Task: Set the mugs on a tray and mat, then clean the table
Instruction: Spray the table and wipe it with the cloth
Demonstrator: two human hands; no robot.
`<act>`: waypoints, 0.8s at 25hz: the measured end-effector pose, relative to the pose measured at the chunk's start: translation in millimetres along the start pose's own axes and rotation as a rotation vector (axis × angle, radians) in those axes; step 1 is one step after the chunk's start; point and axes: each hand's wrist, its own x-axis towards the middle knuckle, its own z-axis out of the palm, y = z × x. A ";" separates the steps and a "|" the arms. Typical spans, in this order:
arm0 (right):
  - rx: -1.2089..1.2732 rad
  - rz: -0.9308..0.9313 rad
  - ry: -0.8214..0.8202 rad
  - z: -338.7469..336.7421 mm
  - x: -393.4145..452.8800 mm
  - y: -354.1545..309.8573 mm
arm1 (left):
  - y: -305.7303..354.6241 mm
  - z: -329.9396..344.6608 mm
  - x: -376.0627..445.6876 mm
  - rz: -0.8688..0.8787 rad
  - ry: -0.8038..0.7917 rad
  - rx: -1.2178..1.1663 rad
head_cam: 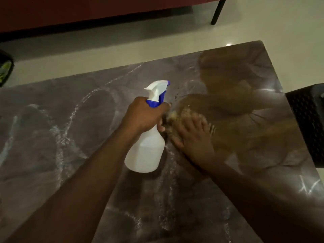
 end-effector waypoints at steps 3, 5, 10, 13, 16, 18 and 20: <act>-0.074 -0.050 -0.007 -17.4 -13.9 39.8 | 5.6 -7.4 15.4 -0.006 -0.039 -0.007; -0.068 0.289 0.062 -21.1 35.7 54.3 | 5.5 -8.2 23.3 0.014 -0.014 0.037; 0.038 0.176 -0.012 2.8 118.5 0.1 | 4.4 -8.4 45.5 0.003 -0.018 0.091; -0.025 -0.083 -0.099 -5.6 88.9 38.7 | 9.9 -15.2 53.6 0.030 0.014 0.094; -0.042 0.317 -0.033 -14.0 135.5 79.5 | 12.9 -23.6 56.5 0.041 0.020 0.060; -0.049 0.440 -0.003 -6.3 180.1 57.1 | 13.8 -25.6 58.8 0.042 -0.002 0.069; -0.018 0.302 -0.074 1.2 193.2 13.8 | 13.2 -19.7 59.4 0.039 0.012 0.059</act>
